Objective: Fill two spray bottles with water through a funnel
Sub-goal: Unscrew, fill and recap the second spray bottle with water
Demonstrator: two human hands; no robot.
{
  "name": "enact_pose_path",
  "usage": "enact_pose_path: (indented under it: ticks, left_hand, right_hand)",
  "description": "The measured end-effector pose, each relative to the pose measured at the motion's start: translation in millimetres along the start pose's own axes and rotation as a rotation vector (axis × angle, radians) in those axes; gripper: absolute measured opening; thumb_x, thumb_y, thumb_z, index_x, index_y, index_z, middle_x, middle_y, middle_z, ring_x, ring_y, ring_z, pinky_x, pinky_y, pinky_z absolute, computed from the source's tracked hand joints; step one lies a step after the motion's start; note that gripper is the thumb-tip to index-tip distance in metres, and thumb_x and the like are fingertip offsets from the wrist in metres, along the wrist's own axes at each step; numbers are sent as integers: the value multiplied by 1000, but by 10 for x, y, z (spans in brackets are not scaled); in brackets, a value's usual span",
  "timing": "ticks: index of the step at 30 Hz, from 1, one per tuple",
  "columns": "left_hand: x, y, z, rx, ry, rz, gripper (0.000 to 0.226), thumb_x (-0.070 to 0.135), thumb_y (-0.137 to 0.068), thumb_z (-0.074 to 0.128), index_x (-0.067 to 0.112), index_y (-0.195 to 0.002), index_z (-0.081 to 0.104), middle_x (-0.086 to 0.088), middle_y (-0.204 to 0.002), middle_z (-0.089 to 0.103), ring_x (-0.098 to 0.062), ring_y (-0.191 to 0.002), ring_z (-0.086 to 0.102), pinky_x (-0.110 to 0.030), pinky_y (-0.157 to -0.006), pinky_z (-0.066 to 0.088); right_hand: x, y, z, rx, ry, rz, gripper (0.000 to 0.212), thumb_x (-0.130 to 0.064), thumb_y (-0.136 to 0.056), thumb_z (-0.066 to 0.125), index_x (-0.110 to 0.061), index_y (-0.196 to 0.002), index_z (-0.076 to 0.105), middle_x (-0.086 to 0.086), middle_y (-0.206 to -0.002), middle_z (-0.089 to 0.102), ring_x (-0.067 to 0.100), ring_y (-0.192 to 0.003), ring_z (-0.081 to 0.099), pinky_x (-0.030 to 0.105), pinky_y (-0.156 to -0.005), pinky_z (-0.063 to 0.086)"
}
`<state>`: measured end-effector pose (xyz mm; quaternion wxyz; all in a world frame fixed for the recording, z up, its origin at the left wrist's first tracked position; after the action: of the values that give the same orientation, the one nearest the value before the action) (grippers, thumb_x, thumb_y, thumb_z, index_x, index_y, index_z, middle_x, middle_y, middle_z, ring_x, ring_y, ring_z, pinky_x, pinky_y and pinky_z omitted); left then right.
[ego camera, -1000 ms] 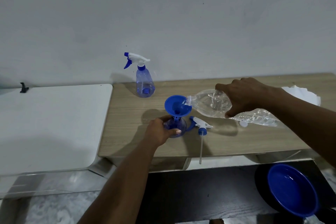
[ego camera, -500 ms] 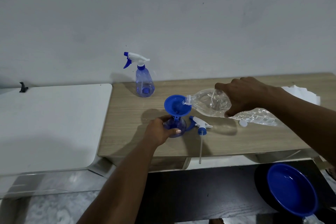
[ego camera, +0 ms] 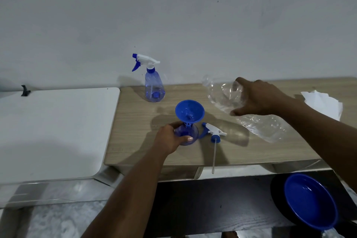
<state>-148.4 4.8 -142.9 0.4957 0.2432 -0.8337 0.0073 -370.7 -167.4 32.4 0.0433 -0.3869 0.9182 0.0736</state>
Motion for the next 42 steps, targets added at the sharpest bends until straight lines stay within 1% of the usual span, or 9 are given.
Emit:
enact_pose_path:
  ticks: [7,17,23,27,32,36,38,40,42]
  left_hand:
    - [-15,-12,20,-1,-3,-12,68,34,-63,92,26,-125,67,9,-104,73,-11,-94,68,-30,-85,56]
    - [-60,-39,37,-19,16,-45,73,41,-59,92,34,-126,64,10,-110,71,-12,-99,67,-42,-92,57]
    - [-40,-28,26,-17,25,-50,73,36,-62,92,31,-129,63,9,-111,71,-11,-98,67,-36,-91,57]
    - [-52,-34,29,-27,29,-61,71,36,-62,92,32,-127,64,9,-109,71,-10,-97,67,-35,-90,56]
    - [-65,-33,22,-8,33,-37,64,33,-64,91,33,-123,66,12,-102,72,-6,-92,67,-26,-84,53]
    - [-42,-15,21,-64,174,-125,54,23,-61,94,47,-102,68,6,-112,71,-13,-103,66,-35,-91,56]
    - [-3,15,12,-36,240,-167,46,9,-70,86,29,-109,70,-7,-118,67,-24,-106,65,-42,-86,59]
    - [-30,5,12,12,257,-180,37,4,-76,80,12,-110,67,-11,-113,66,-30,-105,65,-42,-82,60]
    - [-31,-2,38,1,245,-202,42,19,-66,91,24,-100,68,-5,-107,68,-27,-105,66,-39,-86,57]
  right_hand:
    - [190,-50,184,380,-471,220,80,-68,-54,86,-29,-111,45,-5,-92,72,24,-94,68,48,-86,55]
    - [153,-291,560,609,-757,433,82,-58,-59,88,-23,-119,45,1,-109,70,23,-104,67,34,-90,48]
    - [177,-304,613,555,-822,413,102,-63,-53,90,-27,-131,35,2,-119,62,25,-111,62,48,-98,51]
    - [185,-178,593,531,-893,376,112,-64,-57,88,-24,-143,27,6,-137,51,22,-123,54,41,-101,49]
    - [-144,288,408,983,-661,123,82,-64,-79,70,-7,-130,43,12,-127,45,26,-111,51,46,-90,48]
    - [-910,253,370,446,-466,-92,82,-72,-71,70,-23,-132,46,1,-133,46,22,-118,50,42,-94,49]
    - [-1157,75,454,203,-309,0,101,-86,-64,62,-30,-142,34,3,-143,39,27,-126,46,50,-98,49]
    - [-1304,-82,533,94,-204,60,109,-87,-59,64,-29,-144,30,5,-142,40,31,-124,47,53,-96,49]
    - [-1377,-178,614,59,-171,61,101,-75,-63,72,-24,-141,35,6,-134,47,30,-119,52,49,-90,52]
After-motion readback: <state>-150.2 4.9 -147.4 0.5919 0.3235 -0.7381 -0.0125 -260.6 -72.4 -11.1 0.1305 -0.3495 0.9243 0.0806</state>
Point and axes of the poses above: each hand's wrist, its own y-axis away from the middle knuckle, its own z-axis out of the palm, x = y × z, the point moved 3 cm from there along -y, towards the middle knuckle
